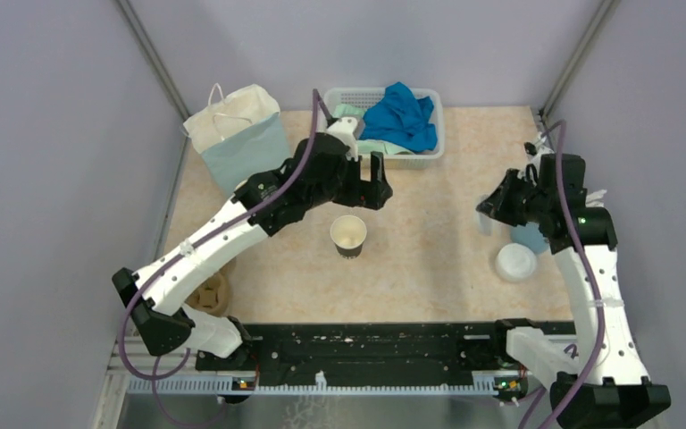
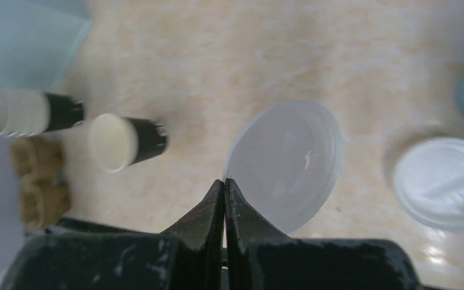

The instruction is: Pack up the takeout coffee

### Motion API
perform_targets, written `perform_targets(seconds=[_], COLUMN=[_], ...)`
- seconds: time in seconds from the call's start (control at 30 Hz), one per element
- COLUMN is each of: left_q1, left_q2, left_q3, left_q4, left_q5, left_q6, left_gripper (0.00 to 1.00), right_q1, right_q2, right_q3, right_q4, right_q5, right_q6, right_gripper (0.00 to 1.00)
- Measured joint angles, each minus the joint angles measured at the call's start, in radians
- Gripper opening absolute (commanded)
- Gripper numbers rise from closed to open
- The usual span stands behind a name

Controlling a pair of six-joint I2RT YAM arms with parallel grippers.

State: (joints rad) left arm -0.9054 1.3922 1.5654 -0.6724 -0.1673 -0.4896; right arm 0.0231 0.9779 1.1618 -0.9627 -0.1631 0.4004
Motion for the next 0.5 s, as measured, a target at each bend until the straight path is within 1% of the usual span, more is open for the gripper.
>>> perform_targets(seconds=[0.03,0.07,0.1,0.17,0.23,0.27,0.37,0.5], left_q1=[0.023,0.052,0.085,0.134,0.176,0.189,0.195,0.195], left_q2=[-0.001,-0.002,-0.006,-0.027,-0.066,-0.093,-0.152,-0.203], left_q3=[0.0,0.0,-0.004,-0.029,-0.069,-0.089,-0.11,-0.111], left_q4=[0.003,0.009,0.027,0.074,0.128,0.159,0.218,0.283], left_q5=[0.04,0.091,0.15,0.235,0.311,0.348,0.418,0.463], left_q6=[-0.018,-0.041,-0.07,-0.119,-0.175,-0.206,-0.272,-0.328], left_gripper=[0.98,0.98,0.98,0.98,0.98,0.98,0.98,0.98], right_q1=[0.0,0.004,0.007,0.04,0.103,0.143,0.241,0.31], right_q2=[-0.018,-0.043,-0.048,-0.06,-0.055,-0.051,-0.032,0.006], right_q3=[0.006,0.007,0.007,-0.001,-0.014,-0.027,-0.067,-0.076], right_q4=[0.021,0.056,0.068,0.158,0.294,0.389,0.674,0.93], right_q5=[-0.086,-0.21,-0.247,-0.396,-0.512,-0.561,-0.644,-0.669], right_q6=[0.0,0.013,0.016,0.086,0.184,0.252,0.469,0.661], right_gripper=[0.0,0.0,0.0,0.0,0.0,0.0,0.0,0.0])
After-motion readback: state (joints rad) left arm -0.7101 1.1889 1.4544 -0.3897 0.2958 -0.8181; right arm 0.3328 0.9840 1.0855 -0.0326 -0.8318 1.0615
